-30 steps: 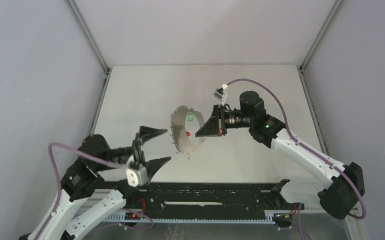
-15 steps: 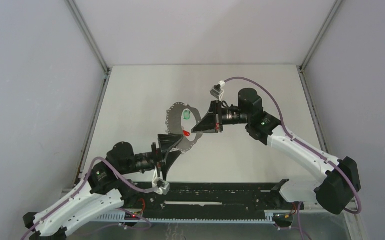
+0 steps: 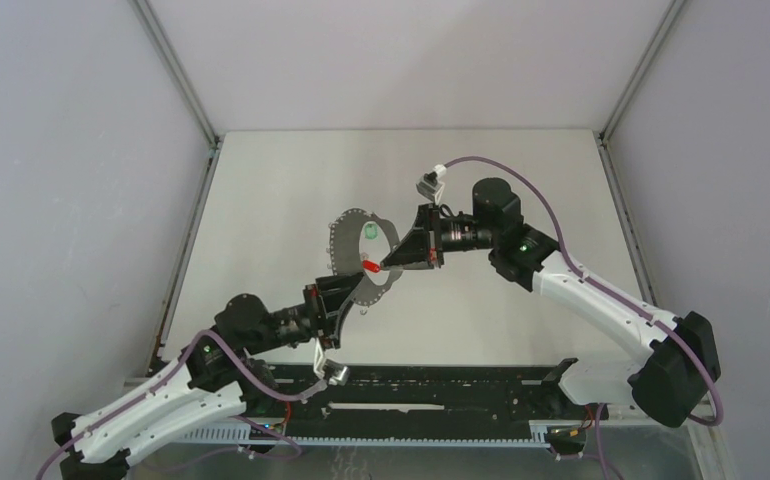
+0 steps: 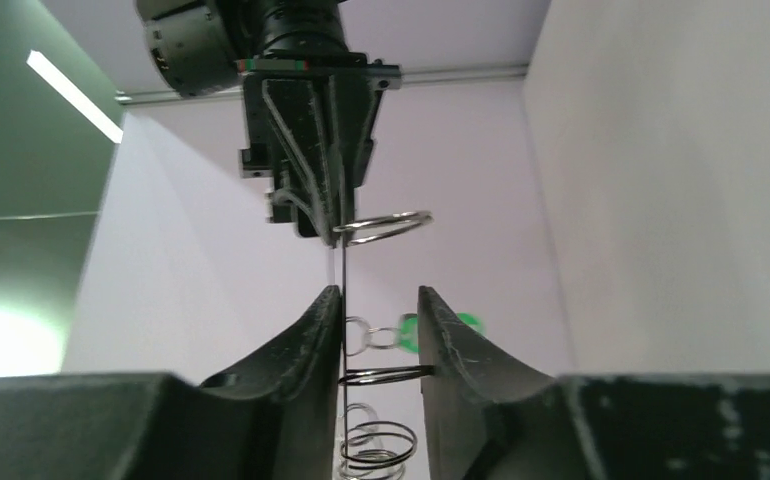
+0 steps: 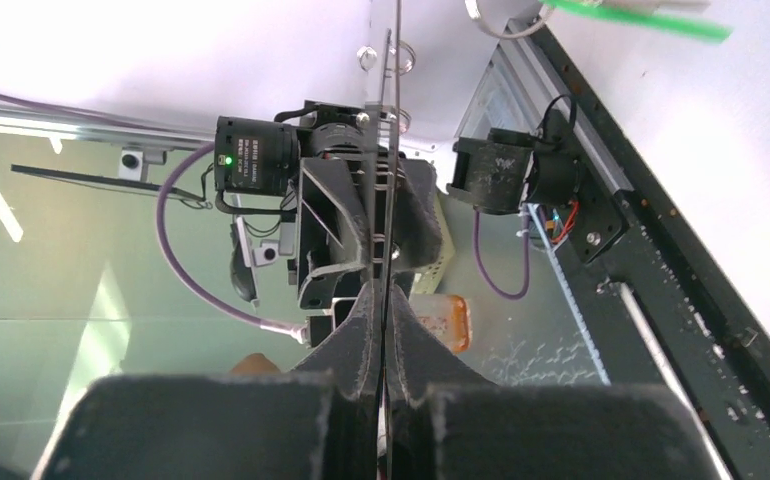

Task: Put the keys on the keyring

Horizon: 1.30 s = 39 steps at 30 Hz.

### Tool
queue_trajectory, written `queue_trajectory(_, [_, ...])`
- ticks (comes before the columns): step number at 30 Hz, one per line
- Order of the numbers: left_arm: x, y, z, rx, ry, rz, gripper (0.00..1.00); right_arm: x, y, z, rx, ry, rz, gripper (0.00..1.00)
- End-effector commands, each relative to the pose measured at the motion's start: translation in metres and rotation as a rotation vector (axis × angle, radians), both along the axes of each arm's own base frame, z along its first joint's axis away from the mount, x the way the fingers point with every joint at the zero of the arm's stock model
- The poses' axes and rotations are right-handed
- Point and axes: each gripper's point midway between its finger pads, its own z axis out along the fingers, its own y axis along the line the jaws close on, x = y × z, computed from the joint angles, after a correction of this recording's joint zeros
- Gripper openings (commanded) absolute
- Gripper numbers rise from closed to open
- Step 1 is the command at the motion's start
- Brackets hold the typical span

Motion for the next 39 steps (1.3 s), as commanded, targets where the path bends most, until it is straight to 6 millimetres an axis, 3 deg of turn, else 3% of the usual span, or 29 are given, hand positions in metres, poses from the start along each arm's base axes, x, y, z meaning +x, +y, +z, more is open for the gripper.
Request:
queue_trajectory(1, [0.002, 0.006, 0.014, -0.036, -0.089, 0.032, 0.26, -0.008, 0.002, 0.025, 0.05, -0.069, 0.033, 0.0])
queue_trajectory(5, [-0.003, 0.009, 0.016, -0.057, -0.081, 0.017, 0.03, -0.01, 0.001, 0.022, 0.038, -0.078, 0.037, 0.0])
queue_trajectory(9, [-0.016, 0.011, 0.014, -0.042, -0.036, -0.04, 0.0, -0.011, -0.001, 0.021, 0.033, -0.096, 0.038, 0.01])
queue_trajectory(14, [-0.031, 0.013, 0.017, -0.057, 0.173, -0.094, 0.0, -0.01, -0.006, 0.026, -0.014, -0.206, 0.016, 0.26])
queue_trajectory(15, [-0.032, 0.013, 0.019, -0.068, 0.265, -0.094, 0.0, -0.009, -0.008, 0.027, -0.029, -0.263, 0.01, 0.34])
queue_trajectory(17, [-0.035, 0.013, 0.023, -0.086, 0.464, -0.08, 0.0, -0.008, -0.013, 0.033, -0.066, -0.358, -0.017, 0.66])
queue_trajectory(18, [-0.036, 0.012, 0.024, -0.095, 0.565, -0.068, 0.0, -0.006, -0.016, 0.036, -0.086, -0.407, -0.039, 0.73])
queue_trajectory(20, [-0.035, 0.011, 0.03, -0.14, 0.729, -0.035, 0.0, -0.003, -0.023, 0.043, -0.117, -0.509, -0.086, 0.98])
queue_trajectory(24, [-0.038, 0.01, 0.032, -0.209, 0.885, -0.021, 0.0, 0.003, -0.04, 0.066, -0.175, -0.741, -0.219, 1.0])
queue_trajectory(28, [-0.04, 0.012, 0.038, -0.258, 0.987, -0.005, 0.0, -0.012, -0.046, 0.107, -0.026, -0.87, -0.313, 1.0])
queue_trajectory(32, [-0.043, 0.012, 0.04, -0.259, 1.003, -0.017, 0.0, -0.028, -0.05, 0.105, 0.05, -1.002, -0.262, 1.0])
queue_trajectory(36, [-0.043, 0.013, 0.043, -0.27, 0.998, -0.018, 0.0, -0.013, -0.058, 0.105, -0.192, -1.252, -0.425, 1.0])
queue_trajectory(39, [-0.046, 0.011, 0.045, -0.255, 0.992, -0.038, 0.0, -0.023, -0.047, 0.101, -0.3, -1.448, -0.425, 0.92])
